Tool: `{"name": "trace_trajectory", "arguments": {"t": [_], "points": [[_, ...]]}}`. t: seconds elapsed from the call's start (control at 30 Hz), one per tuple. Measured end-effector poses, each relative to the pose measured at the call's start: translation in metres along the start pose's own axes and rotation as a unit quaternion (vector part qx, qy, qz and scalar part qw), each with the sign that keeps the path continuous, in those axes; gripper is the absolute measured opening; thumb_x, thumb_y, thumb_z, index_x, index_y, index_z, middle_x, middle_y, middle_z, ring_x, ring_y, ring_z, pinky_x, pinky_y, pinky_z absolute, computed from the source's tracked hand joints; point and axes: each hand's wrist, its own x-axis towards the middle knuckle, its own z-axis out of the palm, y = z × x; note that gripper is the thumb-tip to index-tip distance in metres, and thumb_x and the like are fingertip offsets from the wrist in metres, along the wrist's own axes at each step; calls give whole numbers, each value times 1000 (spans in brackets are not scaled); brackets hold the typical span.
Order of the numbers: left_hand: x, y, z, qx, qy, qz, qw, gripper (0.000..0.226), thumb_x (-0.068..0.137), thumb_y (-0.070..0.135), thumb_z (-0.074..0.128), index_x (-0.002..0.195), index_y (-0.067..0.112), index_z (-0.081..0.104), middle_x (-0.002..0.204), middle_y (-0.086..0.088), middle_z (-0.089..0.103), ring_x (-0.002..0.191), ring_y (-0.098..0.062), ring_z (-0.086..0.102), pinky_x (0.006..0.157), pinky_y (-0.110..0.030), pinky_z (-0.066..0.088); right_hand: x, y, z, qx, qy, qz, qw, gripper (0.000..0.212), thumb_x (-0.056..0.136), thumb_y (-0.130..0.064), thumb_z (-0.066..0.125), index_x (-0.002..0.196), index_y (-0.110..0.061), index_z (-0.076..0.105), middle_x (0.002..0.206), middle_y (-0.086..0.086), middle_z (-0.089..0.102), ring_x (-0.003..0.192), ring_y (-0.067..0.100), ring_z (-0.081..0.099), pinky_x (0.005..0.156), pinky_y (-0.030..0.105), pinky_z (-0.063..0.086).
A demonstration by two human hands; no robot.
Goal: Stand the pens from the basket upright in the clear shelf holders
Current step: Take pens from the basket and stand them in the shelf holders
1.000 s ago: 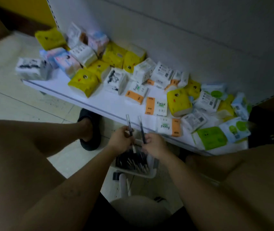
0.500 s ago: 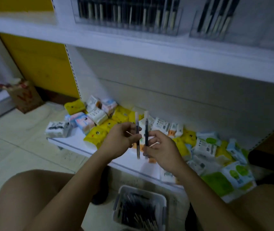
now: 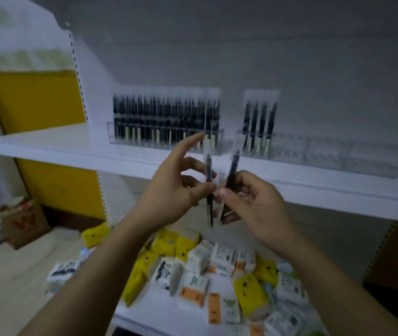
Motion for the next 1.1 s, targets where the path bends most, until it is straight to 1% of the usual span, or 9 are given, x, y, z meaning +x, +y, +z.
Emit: {"name": "trace_trajectory", "arguments": {"t": [0.17,0.27,0.33,0.43,0.5,0.67,0.77,0.87,1.1], "points": [[49,34,0,48,-20,54,997,75,84,5,69,137,48,38,107,-4,56,76,-18,72,64,-32,60,29,-30,-40,-47,50,-29,997,9,90,-14,65,94,-22,67,85,-4,69,74,16,69,61,30,59],[79,47,5,40,-29,82,995,54,87,5,66,128,36,50,102,-6,59,80,-15,71,62,-28,59,48,-46,-66,-33,77,-29,996,46,86,0,67,121,-26,55,91,-2,66,72,22,72,58,32,58],[98,54,11,40,-27,92,995,47,87,7,66,124,35,54,103,-6,61,80,-14,71,62,-26,58,61,-56,-84,-51,93,-26,994,81,83,4,69,142,-38,32,99,1,64,71,23,73,58,32,59],[128,62,21,36,-15,102,994,43,87,12,67,122,34,56,99,-4,63,77,-13,71,59,-22,56,79,-67,-110,-74,113,-47,990,101,81,5,71,143,-55,18,104,7,62,68,25,73,58,34,60],[147,67,29,47,-3,119,992,38,89,14,66,121,33,57,91,0,67,72,-9,69,58,-21,55,92,-73,-125,-94,128,-64,985,95,81,5,71,137,-57,25,97,7,63,65,25,73,56,34,59],[184,76,49,49,14,135,990,33,89,11,66,113,31,59,89,2,69,77,-11,69,63,-26,59,123,-78,-153,-84,135,-73,984,42,93,-5,60,126,-30,52,80,15,68,66,26,73,58,38,60],[202,77,61,50,38,135,989,33,86,10,69,111,31,60,97,2,66,75,-9,69,63,-24,59,141,-75,-163,-127,167,-108,972,41,89,-6,66,121,-29,57,75,11,64,74,20,73,62,36,60],[217,77,74,72,59,148,985,32,84,14,72,109,30,60,95,5,65,71,-4,68,67,-22,58,156,-72,-176,-188,195,-122,955,43,85,-10,72,120,-32,61,87,5,60,80,19,68,62,33,60],[248,74,94,161,38,176,970,22,84,21,73,102,29,63,83,9,69,75,4,66,67,-12,53,179,-52,-193,-183,184,-103,960,42,82,-14,76,118,-29,57,89,5,62,76,17,67,56,30,60]]}}
